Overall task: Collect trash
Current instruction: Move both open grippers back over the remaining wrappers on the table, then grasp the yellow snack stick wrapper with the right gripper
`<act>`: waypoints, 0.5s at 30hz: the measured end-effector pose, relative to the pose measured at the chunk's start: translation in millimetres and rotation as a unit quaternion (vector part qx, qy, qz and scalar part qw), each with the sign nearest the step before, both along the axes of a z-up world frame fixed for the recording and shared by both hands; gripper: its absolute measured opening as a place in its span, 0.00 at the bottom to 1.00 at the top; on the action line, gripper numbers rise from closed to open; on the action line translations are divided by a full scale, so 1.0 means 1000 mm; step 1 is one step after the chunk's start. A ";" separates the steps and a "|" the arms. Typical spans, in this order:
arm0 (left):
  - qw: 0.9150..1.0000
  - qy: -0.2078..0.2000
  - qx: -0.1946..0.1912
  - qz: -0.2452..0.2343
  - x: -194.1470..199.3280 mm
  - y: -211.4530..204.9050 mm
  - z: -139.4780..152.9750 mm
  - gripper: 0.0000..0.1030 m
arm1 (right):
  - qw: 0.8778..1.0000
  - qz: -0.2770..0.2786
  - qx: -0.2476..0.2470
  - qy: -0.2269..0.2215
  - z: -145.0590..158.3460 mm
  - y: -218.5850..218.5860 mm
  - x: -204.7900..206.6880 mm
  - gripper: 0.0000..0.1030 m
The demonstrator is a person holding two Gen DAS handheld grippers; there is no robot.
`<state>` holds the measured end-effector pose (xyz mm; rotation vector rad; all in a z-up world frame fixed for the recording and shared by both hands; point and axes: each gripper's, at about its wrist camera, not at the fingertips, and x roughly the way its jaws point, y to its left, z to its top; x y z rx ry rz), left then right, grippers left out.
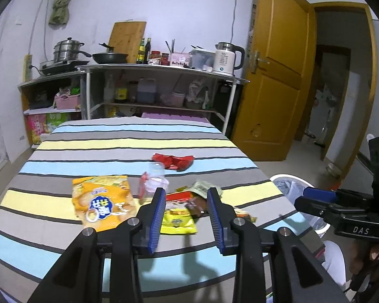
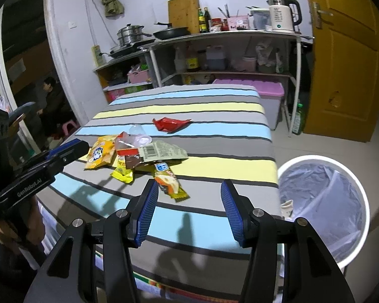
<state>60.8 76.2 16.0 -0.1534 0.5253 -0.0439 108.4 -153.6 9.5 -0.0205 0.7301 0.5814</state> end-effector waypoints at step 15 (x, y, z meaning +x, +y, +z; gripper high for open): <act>1.000 0.024 -0.005 -0.002 0.021 0.016 -0.017 0.38 | 0.998 0.058 -0.026 0.027 -0.031 0.046 0.027 0.51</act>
